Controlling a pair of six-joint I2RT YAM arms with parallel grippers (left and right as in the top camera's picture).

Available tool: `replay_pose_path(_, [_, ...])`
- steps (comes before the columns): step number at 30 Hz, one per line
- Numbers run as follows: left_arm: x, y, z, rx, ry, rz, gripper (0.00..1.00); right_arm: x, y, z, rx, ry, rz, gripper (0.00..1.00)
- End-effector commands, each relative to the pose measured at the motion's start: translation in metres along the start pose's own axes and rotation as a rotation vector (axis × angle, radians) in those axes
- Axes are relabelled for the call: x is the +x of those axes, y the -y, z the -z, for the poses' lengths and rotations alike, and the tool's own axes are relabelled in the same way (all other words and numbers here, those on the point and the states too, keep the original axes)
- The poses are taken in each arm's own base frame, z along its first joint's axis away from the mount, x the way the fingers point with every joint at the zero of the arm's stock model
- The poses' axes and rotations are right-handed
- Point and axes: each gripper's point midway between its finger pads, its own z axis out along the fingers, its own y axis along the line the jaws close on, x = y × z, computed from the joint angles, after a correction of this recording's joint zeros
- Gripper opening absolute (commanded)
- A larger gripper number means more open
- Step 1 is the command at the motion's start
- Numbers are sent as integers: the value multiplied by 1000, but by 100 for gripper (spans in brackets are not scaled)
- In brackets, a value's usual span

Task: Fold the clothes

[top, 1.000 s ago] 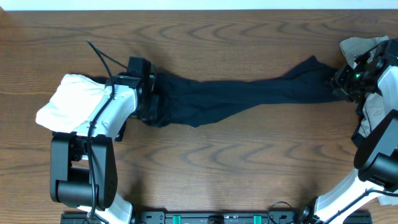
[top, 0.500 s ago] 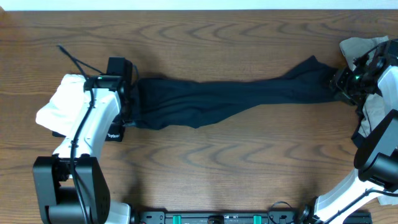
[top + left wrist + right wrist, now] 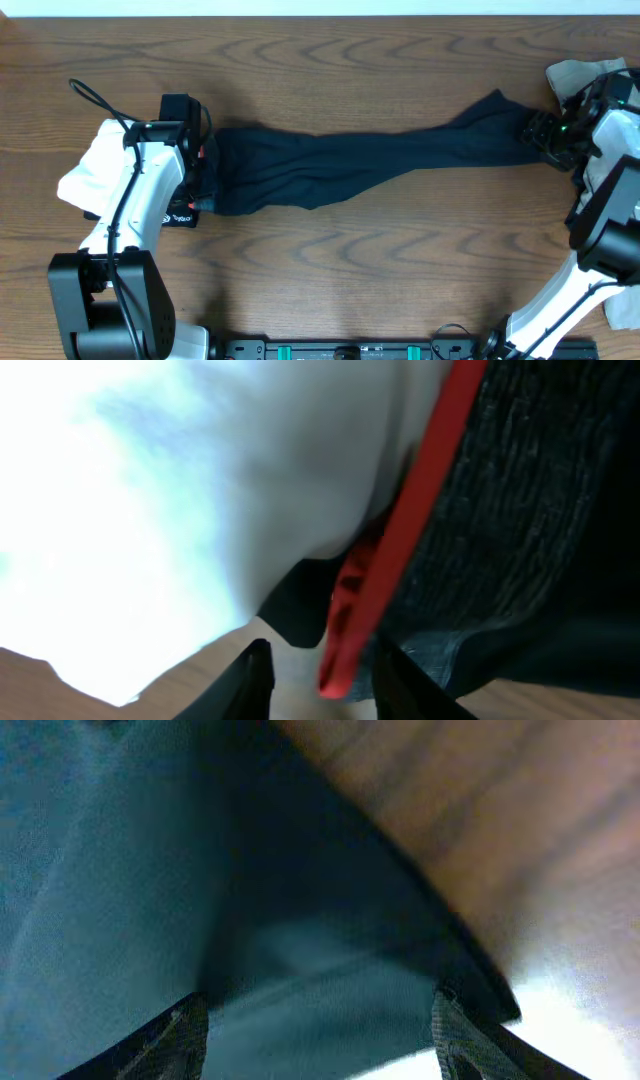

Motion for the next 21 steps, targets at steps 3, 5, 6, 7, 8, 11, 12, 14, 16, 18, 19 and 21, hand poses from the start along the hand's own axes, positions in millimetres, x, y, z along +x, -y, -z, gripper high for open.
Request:
replay_pose_path(3, [-6, -5, 8, -13, 25, 28, 38, 2, 1, -28, -21, -18, -54, 72])
replay_pose_path(5, [-6, -5, 8, -12, 26, 28, 40, -1, -6, -37, -79, -13, -55, 72])
replay_pose_path(6, [-6, -5, 8, -12, 26, 28, 41, -3, -15, -42, -136, -13, -47, 72])
replay_pose_path(7, [-6, -5, 8, -12, 26, 28, 41, -4, -24, -47, -197, -14, -34, 72])
replay_pose_path(8, [-6, -5, 8, -12, 26, 28, 43, -5, -34, -51, -254, -16, -20, 73])
replay_pose_path(11, [-6, -5, 8, -12, 26, 28, 44, -4, -56, -62, -371, -20, 18, 75])
replay_pose_path(12, [-6, -5, 8, -13, 26, 27, 44, -3, -62, -66, -383, -20, 31, 77])
replay_pose_path(14, [-6, -5, 8, -13, 25, 27, 44, -2, -68, -70, -376, -12, 65, 80])
replay_pose_path(16, [-6, -5, 8, -13, 24, 27, 45, -2, -70, -73, -347, -4, 84, 69])
replay_pose_path(18, [-6, -5, 8, -13, 24, 27, 45, -3, -71, -70, -338, 4, 88, 53])
replay_pose_path(19, [-5, -5, 8, -13, 23, 27, 45, -5, -71, -65, -340, 11, 89, 45])
replay_pose_path(21, [-5, -5, 8, -14, 22, 26, 45, -13, -75, -50, -357, 44, 123, 38])
